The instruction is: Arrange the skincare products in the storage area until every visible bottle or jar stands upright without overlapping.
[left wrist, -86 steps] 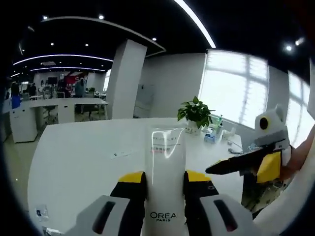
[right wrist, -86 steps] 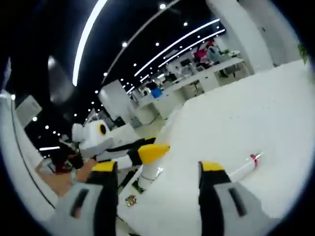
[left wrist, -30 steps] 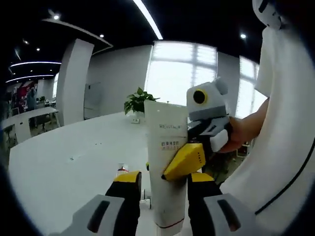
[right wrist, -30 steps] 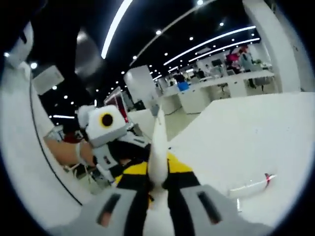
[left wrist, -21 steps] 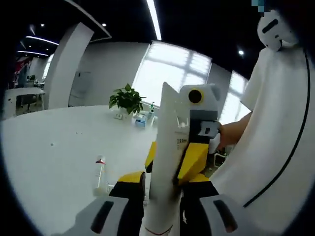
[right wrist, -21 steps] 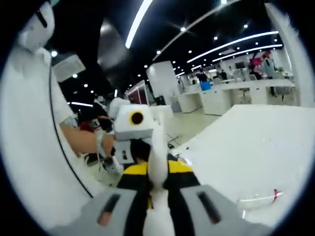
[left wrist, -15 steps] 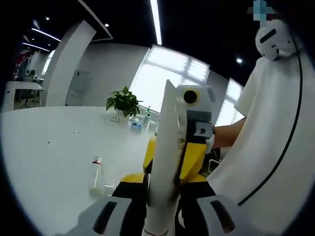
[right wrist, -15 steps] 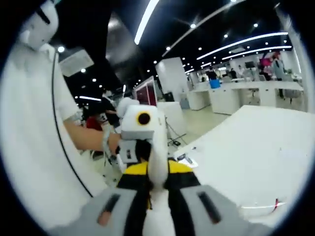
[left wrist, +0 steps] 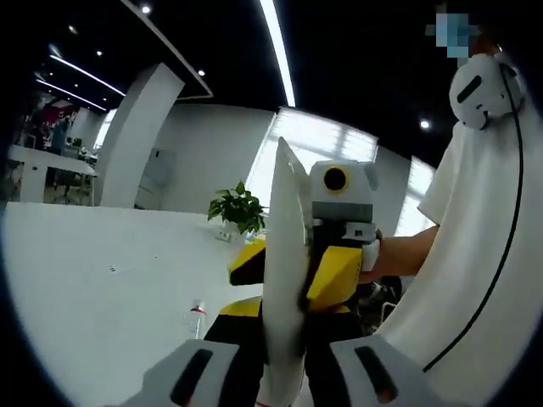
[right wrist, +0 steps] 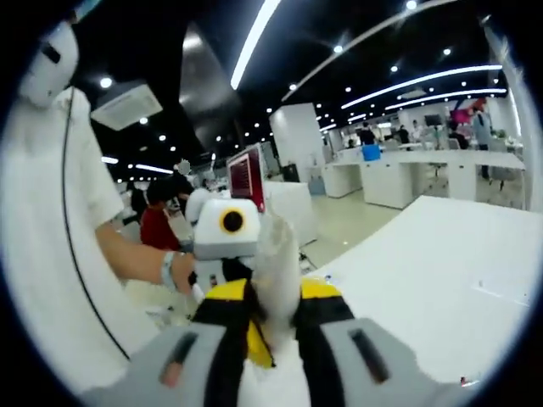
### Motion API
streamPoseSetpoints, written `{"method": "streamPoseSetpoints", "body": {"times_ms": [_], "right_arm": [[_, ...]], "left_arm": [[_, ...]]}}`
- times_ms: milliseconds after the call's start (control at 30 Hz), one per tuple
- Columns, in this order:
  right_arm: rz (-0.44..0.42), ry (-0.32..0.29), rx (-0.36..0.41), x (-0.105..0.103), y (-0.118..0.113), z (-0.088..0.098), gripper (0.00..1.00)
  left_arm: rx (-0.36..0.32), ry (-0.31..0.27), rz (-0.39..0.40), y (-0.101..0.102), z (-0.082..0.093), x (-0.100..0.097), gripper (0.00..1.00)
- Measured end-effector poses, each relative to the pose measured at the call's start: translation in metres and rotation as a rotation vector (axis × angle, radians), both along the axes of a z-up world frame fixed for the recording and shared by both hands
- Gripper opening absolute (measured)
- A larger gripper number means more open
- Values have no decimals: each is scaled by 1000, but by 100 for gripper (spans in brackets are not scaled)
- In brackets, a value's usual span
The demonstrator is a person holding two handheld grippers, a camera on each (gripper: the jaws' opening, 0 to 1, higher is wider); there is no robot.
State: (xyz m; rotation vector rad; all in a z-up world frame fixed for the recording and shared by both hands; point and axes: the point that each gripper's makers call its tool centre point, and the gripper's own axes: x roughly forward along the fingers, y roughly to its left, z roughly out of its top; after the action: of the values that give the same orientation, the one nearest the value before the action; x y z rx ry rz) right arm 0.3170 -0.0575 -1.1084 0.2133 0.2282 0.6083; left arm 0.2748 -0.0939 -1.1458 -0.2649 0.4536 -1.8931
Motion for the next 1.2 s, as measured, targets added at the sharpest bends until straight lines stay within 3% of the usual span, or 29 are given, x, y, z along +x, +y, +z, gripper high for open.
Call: {"method": "streamPoseSetpoints", "body": {"times_ms": [167, 367, 467, 533, 600, 667, 800, 933, 1033, 1100, 1200], "right_arm": [[-107, -15, 0, 13, -9, 4, 26], [-161, 9, -1, 17, -15, -1, 29], [-201, 18, 0, 19, -21, -2, 33], [-228, 5, -39, 20, -25, -2, 34], [-218, -29, -103, 20, -27, -1, 34], [-226, -62, -126, 19, -33, 4, 34], [-156, -57, -83, 11, -34, 4, 34], [-66, -13, -151, 2, -25, -12, 31], [41, 12, -234, -5, -15, -22, 25], [111, 82, -305, -9, -13, -37, 26], [209, 89, -459, -16, -9, -48, 24]], "left_arm": [[-3, 25, 68, -6, 3, 8, 14], [1, 15, 143, -13, -1, 14, 14], [33, -8, 213, -16, -10, 24, 14], [48, -42, 237, -17, -14, 27, 14], [54, -70, 237, -16, -17, 28, 14], [78, -133, 223, -13, -24, 31, 14], [110, -188, 167, -3, -36, 26, 14], [149, -231, 134, 6, -47, 23, 14], [188, -271, 116, 13, -59, 21, 14], [205, -285, 102, 16, -66, 18, 14], [228, -311, 82, 19, -75, 13, 14]]}}
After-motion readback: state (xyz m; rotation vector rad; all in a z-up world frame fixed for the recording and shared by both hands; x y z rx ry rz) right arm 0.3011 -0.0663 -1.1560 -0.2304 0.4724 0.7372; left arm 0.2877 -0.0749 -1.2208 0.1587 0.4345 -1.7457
